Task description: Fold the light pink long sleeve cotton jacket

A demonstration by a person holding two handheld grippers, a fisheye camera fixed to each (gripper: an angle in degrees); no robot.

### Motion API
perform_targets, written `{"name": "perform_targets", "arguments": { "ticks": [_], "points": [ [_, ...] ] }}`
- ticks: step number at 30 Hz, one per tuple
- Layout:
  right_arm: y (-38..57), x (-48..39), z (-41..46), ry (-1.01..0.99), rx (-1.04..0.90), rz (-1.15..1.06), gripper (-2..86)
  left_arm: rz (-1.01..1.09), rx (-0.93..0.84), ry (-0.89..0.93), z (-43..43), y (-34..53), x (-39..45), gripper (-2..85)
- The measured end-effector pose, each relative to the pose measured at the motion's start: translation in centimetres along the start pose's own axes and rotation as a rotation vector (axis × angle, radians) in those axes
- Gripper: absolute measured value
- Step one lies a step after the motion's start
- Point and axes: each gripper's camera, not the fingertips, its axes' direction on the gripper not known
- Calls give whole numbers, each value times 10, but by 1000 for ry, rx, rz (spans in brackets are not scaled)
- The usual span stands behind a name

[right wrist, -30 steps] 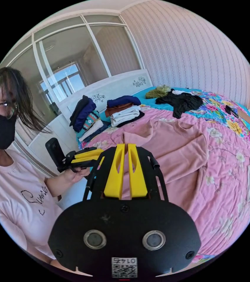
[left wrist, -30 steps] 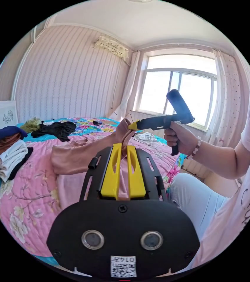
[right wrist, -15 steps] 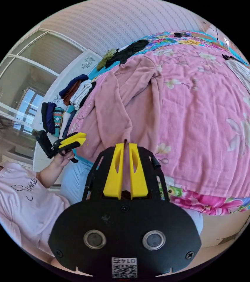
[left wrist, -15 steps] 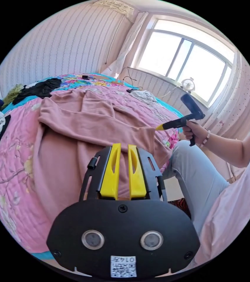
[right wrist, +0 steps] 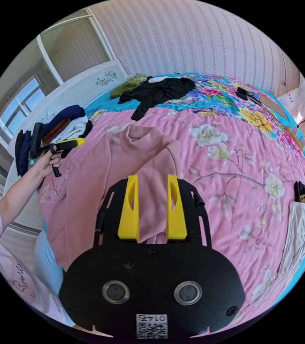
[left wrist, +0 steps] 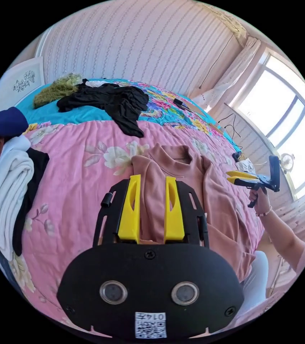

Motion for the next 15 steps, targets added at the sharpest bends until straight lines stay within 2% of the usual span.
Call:
{"name": "perform_targets", "arguments": {
  "ticks": [3, 5, 7, 9, 13, 15],
  "points": [
    [-29, 24, 38, -9, -43, 104, 138, -24, -129, 0, 38, -16, -13, 107],
    [-34, 40, 49, 6, -54, 155, 112, 13, -173, -17, 50, -17, -14, 78],
    [-35, 55, 54, -49, -91, 154, 65, 84, -118, -107, 41, -18, -9, 19],
    [-34, 70, 35, -74, -35, 168, 35, 78, -62, -154, 26, -23, -7, 4],
    [-35, 87, -13, -158, 91, 206, 23, -52, 143, 28, -34, -28, -16, -5],
    [-24, 87, -49, -259, 194, 211, 19, -43, 187, 97, -63, -16, -13, -5]
  ]
}}
